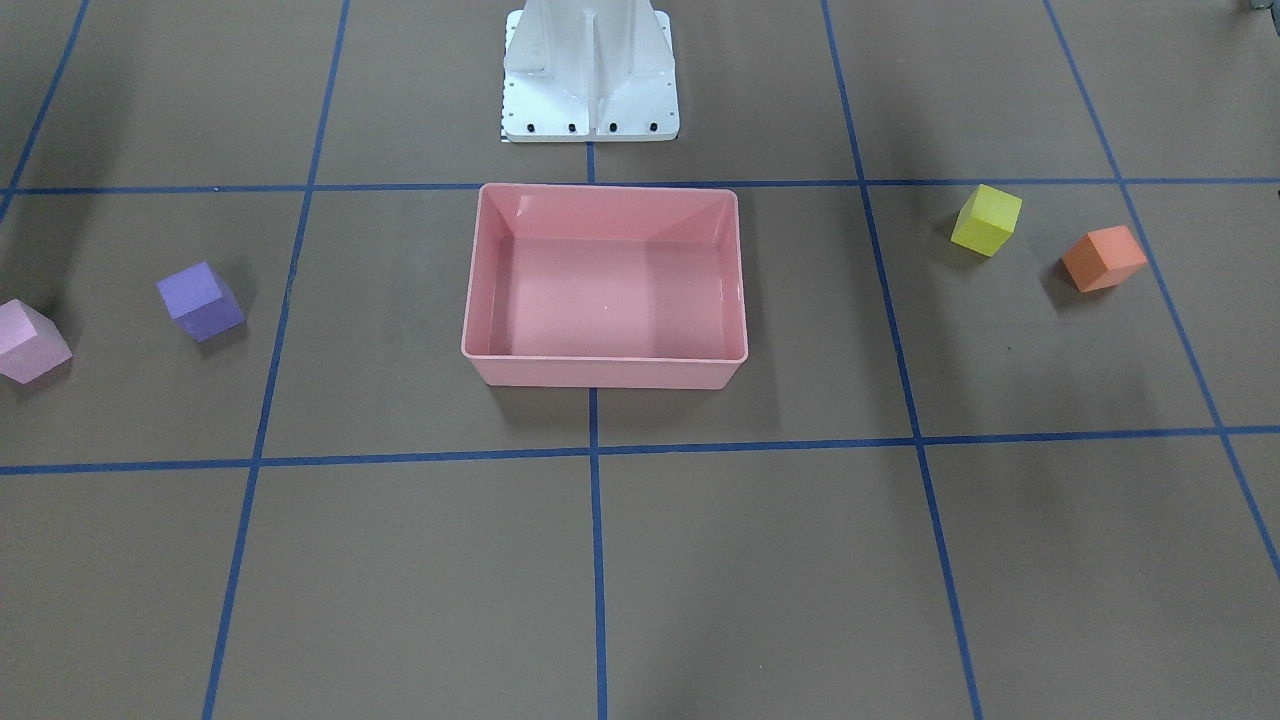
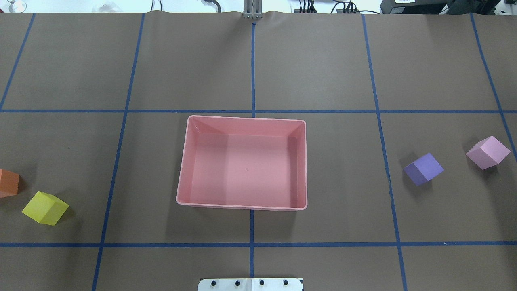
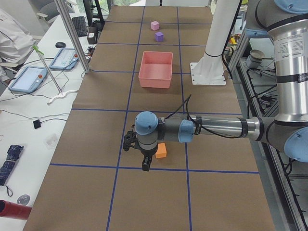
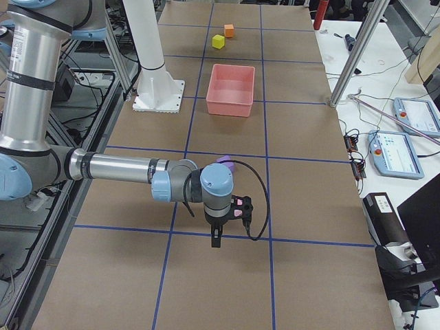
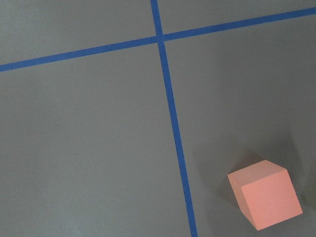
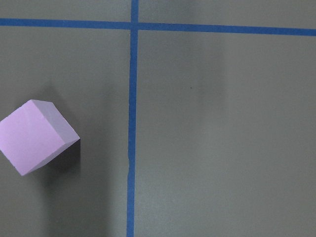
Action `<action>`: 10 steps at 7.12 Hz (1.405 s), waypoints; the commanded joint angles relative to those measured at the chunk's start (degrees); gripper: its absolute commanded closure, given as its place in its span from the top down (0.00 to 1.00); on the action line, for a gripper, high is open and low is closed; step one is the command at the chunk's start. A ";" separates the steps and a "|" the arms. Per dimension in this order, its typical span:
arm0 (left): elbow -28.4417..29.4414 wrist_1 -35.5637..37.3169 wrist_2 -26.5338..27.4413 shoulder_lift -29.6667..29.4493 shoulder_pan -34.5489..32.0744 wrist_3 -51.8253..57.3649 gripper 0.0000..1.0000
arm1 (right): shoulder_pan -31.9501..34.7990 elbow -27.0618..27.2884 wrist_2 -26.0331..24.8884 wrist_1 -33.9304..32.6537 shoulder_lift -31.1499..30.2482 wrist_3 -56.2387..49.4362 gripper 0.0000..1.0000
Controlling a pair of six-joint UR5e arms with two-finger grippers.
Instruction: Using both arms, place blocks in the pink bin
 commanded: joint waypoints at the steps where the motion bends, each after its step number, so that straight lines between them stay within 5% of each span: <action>1: -0.29 -0.87 0.00 -0.20 0.00 -0.09 1.00 | -0.02 0.00 0.00 -0.01 0.21 0.17 1.00; 6: -0.20 -2.19 0.17 -2.47 0.00 -0.61 1.00 | -0.02 1.23 0.44 0.16 3.62 0.70 1.00; 8: 0.50 -5.52 0.52 -8.25 0.00 -0.62 1.00 | -0.02 1.41 0.53 0.25 6.09 0.70 1.00; 10: 0.94 -7.11 0.00 -10.83 0.00 -0.27 1.00 | -0.02 1.15 0.44 8.82 5.93 0.79 1.00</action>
